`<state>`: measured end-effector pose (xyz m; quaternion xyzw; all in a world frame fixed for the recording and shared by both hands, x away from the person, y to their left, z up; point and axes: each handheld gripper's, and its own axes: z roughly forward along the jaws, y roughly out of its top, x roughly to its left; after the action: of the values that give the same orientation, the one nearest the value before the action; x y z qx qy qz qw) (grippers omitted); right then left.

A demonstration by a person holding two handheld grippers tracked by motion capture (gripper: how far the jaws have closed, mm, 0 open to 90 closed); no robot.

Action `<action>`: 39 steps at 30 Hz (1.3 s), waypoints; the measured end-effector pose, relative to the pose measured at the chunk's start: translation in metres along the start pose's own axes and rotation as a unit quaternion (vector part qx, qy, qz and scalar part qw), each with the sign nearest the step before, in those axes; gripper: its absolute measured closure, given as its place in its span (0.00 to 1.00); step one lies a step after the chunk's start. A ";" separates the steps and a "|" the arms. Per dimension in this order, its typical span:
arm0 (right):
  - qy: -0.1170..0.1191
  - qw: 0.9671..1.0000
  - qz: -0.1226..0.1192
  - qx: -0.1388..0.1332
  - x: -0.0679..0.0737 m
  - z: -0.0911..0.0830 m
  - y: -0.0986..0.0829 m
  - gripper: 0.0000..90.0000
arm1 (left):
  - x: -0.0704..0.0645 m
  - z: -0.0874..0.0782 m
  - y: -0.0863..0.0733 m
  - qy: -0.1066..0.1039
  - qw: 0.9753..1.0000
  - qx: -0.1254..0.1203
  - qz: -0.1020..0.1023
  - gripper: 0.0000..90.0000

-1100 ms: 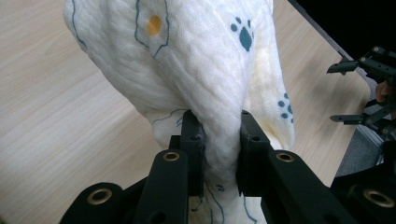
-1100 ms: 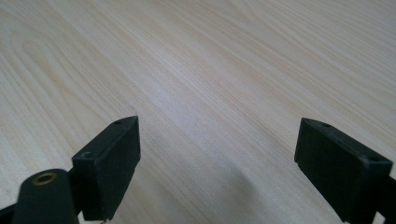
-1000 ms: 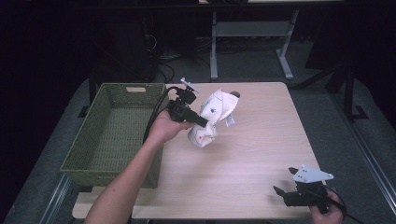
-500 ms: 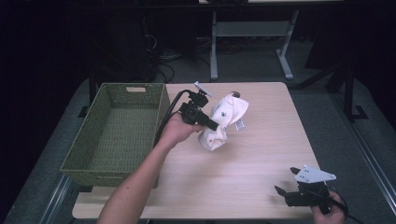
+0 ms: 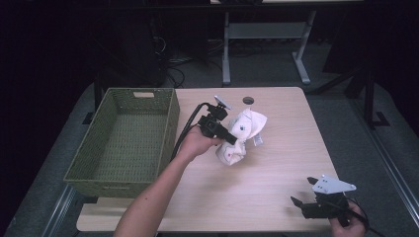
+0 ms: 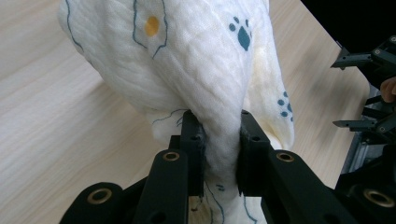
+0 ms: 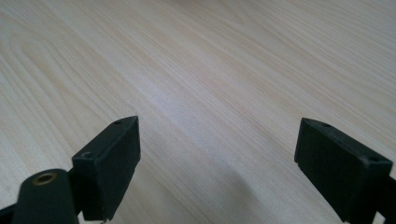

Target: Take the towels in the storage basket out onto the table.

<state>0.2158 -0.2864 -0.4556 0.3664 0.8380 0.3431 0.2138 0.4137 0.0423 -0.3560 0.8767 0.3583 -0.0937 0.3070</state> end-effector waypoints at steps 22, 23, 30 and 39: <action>0.000 1.000 -0.003 -0.001 0.000 0.000 -0.001 0.16 | 0.002 0.050 -0.005 -0.009 1.000 0.012 -0.027 0.84; -0.001 1.000 -0.002 0.000 0.000 -0.001 -0.001 0.16 | 0.003 0.051 -0.006 -0.009 1.000 0.013 -0.027 0.84; -0.002 1.000 -0.004 0.000 -0.001 -0.001 -0.001 0.16 | 0.006 0.058 -0.009 -0.007 0.999 0.011 -0.035 0.84; -0.002 1.000 -0.004 0.001 0.000 -0.001 -0.001 0.16 | 0.011 0.066 -0.014 -0.006 0.999 -0.004 -0.050 0.82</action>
<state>0.2152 -0.2873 -0.4558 0.3639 0.8396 0.3406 0.2160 0.4161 0.0167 -0.4189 0.8557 0.4001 -0.1128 0.3081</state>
